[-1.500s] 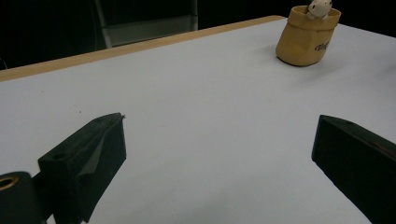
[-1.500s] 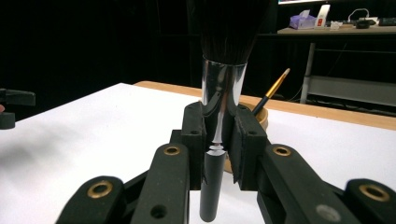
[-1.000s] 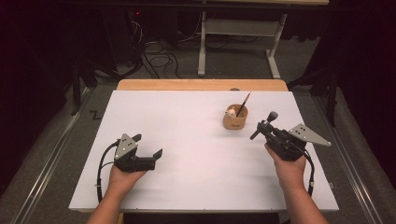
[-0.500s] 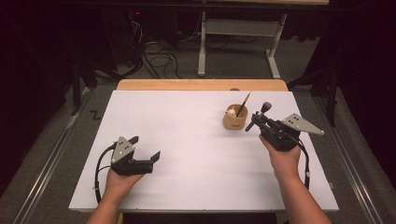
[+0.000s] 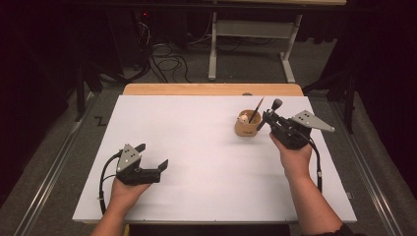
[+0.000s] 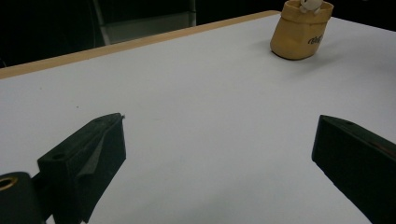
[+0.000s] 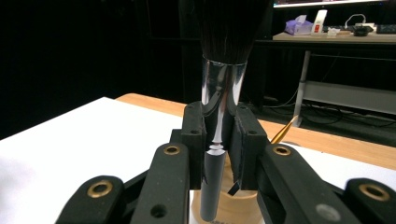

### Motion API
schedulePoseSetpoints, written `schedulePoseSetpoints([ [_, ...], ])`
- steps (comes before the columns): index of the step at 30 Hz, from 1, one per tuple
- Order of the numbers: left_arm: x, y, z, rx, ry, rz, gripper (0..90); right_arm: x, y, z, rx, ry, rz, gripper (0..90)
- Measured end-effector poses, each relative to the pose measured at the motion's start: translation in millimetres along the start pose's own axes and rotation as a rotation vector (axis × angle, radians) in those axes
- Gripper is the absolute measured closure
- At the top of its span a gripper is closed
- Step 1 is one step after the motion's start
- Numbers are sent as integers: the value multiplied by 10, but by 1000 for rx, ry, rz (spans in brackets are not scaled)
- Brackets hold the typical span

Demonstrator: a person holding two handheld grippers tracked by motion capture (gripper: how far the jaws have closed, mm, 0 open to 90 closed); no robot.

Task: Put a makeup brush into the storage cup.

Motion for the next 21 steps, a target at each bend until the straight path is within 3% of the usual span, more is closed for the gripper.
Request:
schedulePoseSetpoints([
  [21, -12, -17, -31, -11, 4, 12, 45, 207, 295, -171, -52, 10, 29, 791],
])
Point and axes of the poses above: each handheld gripper's, and its own axes: y roughly forward along the jaws, x roughly out of its top, z roughly to its left, the point moved 10 cm from there along y, roughly forward along the jaws, and after that the axes turned 12 degrees about z, right-handed, at the moved point
